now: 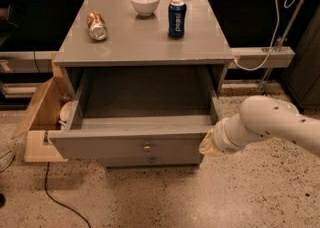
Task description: Close top drawer
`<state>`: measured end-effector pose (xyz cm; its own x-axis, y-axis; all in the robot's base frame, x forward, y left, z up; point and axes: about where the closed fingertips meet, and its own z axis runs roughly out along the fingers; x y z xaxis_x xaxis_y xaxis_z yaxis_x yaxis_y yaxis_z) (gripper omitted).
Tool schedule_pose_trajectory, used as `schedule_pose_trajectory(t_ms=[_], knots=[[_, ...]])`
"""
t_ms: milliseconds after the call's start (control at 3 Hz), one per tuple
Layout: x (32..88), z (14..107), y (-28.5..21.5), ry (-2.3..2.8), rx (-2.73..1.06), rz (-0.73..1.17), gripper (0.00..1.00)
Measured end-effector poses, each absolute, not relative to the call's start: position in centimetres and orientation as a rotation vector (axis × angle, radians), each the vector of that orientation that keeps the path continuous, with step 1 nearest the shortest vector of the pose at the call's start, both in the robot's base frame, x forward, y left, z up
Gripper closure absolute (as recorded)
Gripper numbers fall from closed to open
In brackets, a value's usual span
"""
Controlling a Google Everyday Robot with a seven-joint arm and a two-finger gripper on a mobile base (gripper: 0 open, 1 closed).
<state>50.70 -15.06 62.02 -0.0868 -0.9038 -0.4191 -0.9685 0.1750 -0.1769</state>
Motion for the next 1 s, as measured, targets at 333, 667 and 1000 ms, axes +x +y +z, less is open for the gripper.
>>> schedule_pose_trajectory(t_ms=[333,667,1000], knots=[[52.5,62.4,-15.1,1.991,-1.729,0.170,1.00],[55.4,63.0,-14.6,1.930,-1.712,0.151,1.00],[55.4,63.0,-14.6,1.930,-1.712,0.151,1.00]])
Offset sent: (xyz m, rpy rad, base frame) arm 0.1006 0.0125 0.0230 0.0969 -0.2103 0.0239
